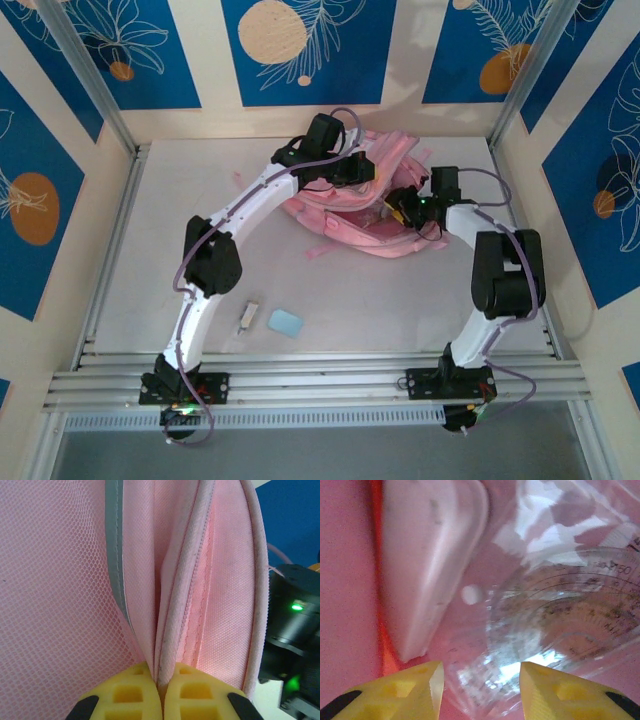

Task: Pack the student bag
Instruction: Place the loose stationery in the student bag.

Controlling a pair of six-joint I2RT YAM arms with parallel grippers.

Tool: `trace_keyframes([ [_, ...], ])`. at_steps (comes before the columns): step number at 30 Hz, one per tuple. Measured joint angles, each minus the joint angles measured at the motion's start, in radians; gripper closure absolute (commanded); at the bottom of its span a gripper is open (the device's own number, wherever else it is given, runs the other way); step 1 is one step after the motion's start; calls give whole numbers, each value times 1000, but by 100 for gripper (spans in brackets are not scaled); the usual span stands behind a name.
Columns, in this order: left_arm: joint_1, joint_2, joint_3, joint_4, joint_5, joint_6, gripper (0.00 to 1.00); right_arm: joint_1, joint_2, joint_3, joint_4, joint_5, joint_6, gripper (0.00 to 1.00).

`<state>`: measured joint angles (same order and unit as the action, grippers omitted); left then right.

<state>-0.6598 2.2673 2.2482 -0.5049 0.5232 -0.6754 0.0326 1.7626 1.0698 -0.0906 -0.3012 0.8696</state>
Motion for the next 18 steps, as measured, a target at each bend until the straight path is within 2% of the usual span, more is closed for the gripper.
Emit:
trace_keyframes([
  [2,-1,0,0,0,0,0,100,6,45,5,4,3,5,67],
  [7,-7,0,0,-3,0,-1,100,52,142,124,27,-2,14,72],
  [13,-9,0,0,2,-1,-23,100,153,325,354,80,-18,30,73],
  [18,-6,-2,0,17,-13,-26,100,164,355,412,60,-21,24,73],
])
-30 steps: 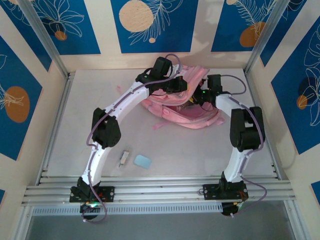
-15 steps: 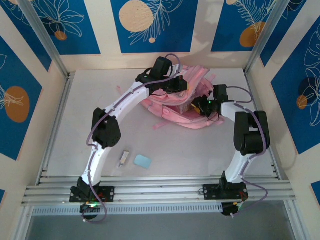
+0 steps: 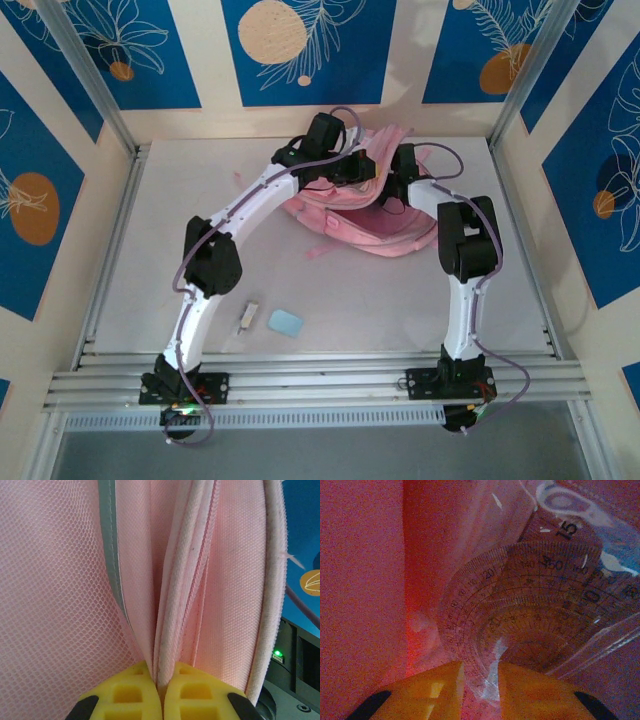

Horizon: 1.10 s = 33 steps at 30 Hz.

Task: Pack the student bag
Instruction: Place the loose stationery in the student bag, then close the student bag at the top-center of the table.

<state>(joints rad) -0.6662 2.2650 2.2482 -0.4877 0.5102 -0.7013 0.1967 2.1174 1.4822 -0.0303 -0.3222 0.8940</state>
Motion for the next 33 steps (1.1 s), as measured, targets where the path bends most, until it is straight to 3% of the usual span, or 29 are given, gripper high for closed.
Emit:
trace_keyframes([
  [7,0,0,0,-10,-6,9,100,-18,-47,-91,39,-36,-7,70],
  [18,-2,0,0,-21,-19,30,100,-124,-428,-368,-80,-87,-106,63],
  [22,-8,0,0,-30,-37,54,100,-179,-544,-433,-185,-72,-151,56],
  [24,-14,0,0,-39,-48,65,91,-199,-595,-450,-251,-44,-174,50],
  [28,-21,0,0,-62,-59,93,60,-204,-688,-454,-372,22,-204,41],
  [31,-10,-15,-28,-69,-59,105,50,-204,-748,-458,-427,59,-203,38],
  [33,-1,-59,-106,-65,-60,108,48,-196,-776,-469,-442,79,-192,38],
])
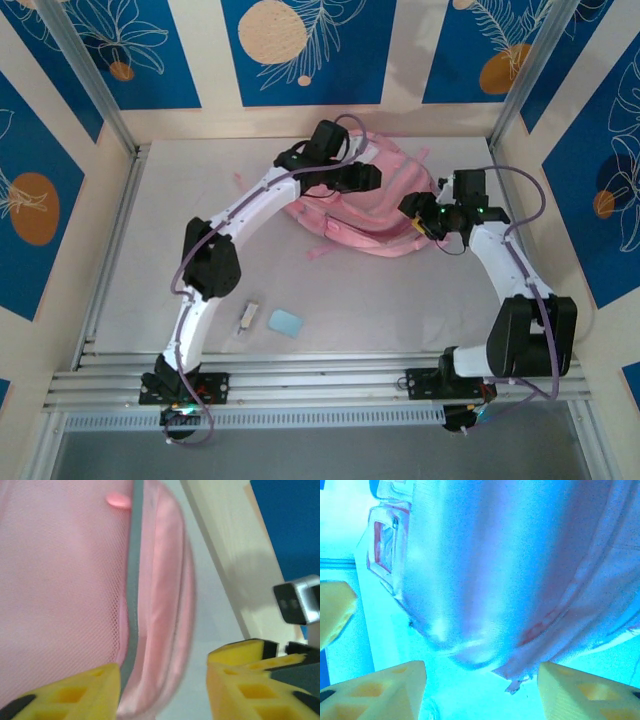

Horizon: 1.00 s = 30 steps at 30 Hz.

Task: Pack the student bag
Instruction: Close the student bag at the top-center of the table.

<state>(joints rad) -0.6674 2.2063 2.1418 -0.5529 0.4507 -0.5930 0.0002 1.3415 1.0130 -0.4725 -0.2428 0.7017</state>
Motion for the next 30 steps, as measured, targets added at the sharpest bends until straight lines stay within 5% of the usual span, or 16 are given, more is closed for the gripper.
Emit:
trace_keyframes([
  [13,226,-275,-598,266,-96,-164,45,307,12,-28,40,173,208,46],
  [21,224,-257,-643,379,-131,-271,44,480,179,22,154,243,400,53],
  [30,224,-207,-650,412,-168,-296,44,566,417,188,261,243,540,54],
])
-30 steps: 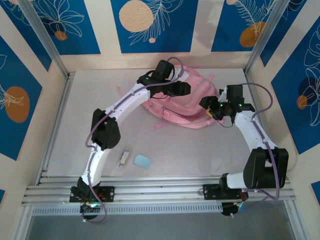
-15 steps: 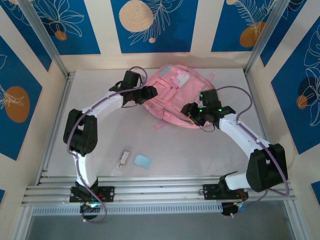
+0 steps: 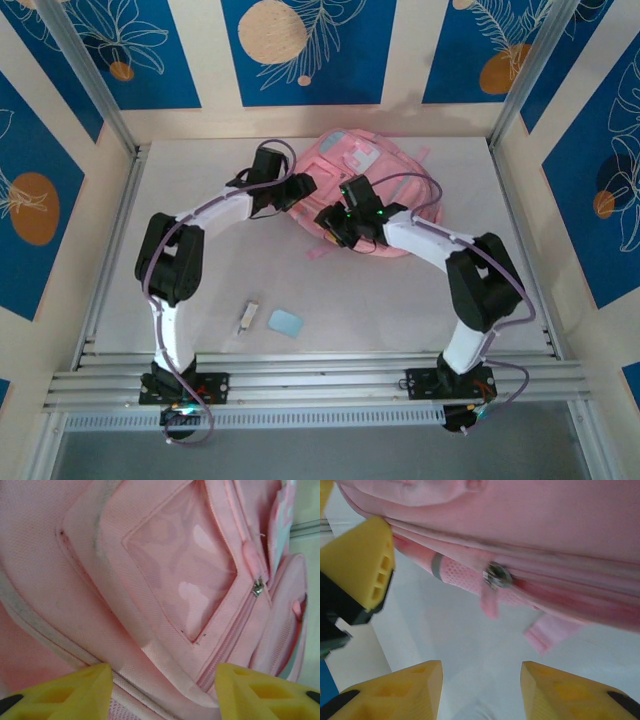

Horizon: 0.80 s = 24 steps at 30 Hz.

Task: Pack the student bag
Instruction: Close the student bag at the top-center of the table, then zip the student bag at the center of the table.

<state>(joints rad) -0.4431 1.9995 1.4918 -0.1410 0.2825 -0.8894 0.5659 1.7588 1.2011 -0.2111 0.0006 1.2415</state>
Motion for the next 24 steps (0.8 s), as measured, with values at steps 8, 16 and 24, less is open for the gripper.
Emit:
trace_keyframes([
  [8,0,0,-35,29,-3,-3,44,6,147,120,13,32,67,58],
  [16,0,-1,-63,21,-4,-3,44,11,161,119,-37,73,77,53],
  [24,0,-1,-63,22,-3,-3,44,16,151,103,-61,136,72,55],
])
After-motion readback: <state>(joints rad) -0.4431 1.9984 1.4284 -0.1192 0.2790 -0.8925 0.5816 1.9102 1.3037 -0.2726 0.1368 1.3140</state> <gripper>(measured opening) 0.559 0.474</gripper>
